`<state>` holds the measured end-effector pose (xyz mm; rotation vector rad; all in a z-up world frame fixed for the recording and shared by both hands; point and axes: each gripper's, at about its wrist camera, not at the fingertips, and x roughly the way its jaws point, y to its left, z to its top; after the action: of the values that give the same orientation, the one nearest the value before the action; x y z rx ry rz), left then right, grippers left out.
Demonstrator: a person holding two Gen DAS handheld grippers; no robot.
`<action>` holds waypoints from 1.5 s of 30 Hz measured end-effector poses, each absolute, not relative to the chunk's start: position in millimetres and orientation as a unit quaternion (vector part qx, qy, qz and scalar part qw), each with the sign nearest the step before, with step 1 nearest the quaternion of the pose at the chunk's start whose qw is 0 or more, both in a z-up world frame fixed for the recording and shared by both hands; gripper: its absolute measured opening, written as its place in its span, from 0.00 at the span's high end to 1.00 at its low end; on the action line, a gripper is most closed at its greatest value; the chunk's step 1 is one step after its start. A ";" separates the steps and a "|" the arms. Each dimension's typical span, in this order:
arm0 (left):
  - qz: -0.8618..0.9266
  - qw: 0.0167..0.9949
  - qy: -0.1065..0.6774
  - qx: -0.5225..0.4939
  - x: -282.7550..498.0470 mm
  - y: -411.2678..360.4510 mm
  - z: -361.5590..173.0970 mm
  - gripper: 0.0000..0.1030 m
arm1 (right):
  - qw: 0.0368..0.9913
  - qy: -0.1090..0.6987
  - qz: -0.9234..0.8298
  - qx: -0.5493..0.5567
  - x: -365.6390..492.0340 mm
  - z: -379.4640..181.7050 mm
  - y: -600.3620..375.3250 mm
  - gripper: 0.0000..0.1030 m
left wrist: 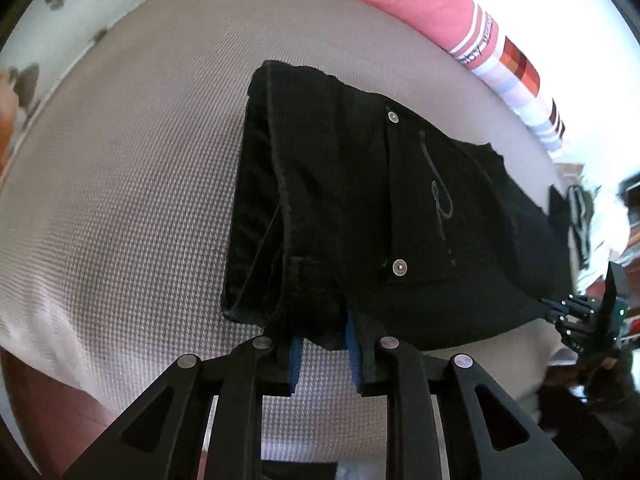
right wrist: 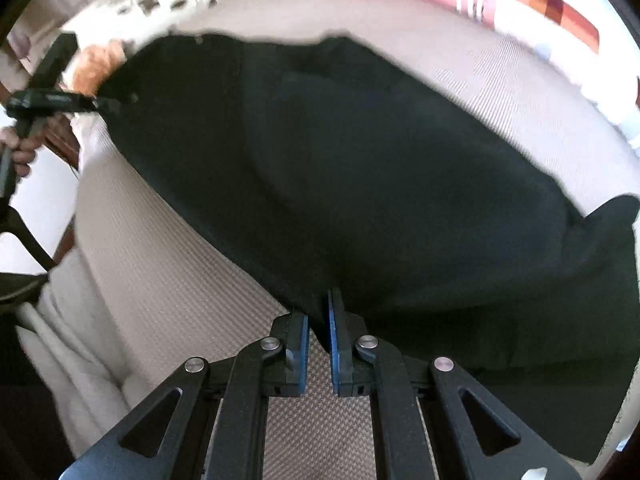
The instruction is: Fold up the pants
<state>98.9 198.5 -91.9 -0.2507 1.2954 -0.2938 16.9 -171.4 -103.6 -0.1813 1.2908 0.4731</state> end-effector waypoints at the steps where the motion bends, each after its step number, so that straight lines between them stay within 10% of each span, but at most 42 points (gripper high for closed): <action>1: -0.129 0.785 0.596 -0.111 97.9 195.5 -88.5 0.76 | 0.773 0.591 0.218 -0.075 19.0 -102.8 -173.4 0.93; 6: -0.080 0.820 0.566 -0.023 80.7 181.2 -67.9 0.40 | 0.769 0.600 0.219 -0.030 25.7 -103.6 -184.5 0.93; 16: -0.146 0.871 0.454 0.113 43.1 105.6 -15.2 0.39 | 0.773 0.596 0.217 0.012 23.0 -101.5 -191.9 0.90; 31: -0.422 0.759 0.440 0.229 44.5 -125.5 -87.6 0.39 | 0.780 0.582 0.216 0.080 27.9 -90.8 -207.5 0.89; 38: -0.409 0.757 0.458 0.225 52.6 -164.3 -115.7 0.92 | 0.782 0.579 0.218 0.079 23.5 -78.8 -216.9 0.81; 45: -0.406 0.760 0.482 0.159 66.6 -167.2 -117.9 0.93 | 0.821 0.521 0.159 0.169 9.0 -48.1 -312.1 0.70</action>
<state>66.6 -167.2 -117.9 0.3462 1.0505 -0.8832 9.0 -312.1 -48.1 0.3599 1.1085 0.3382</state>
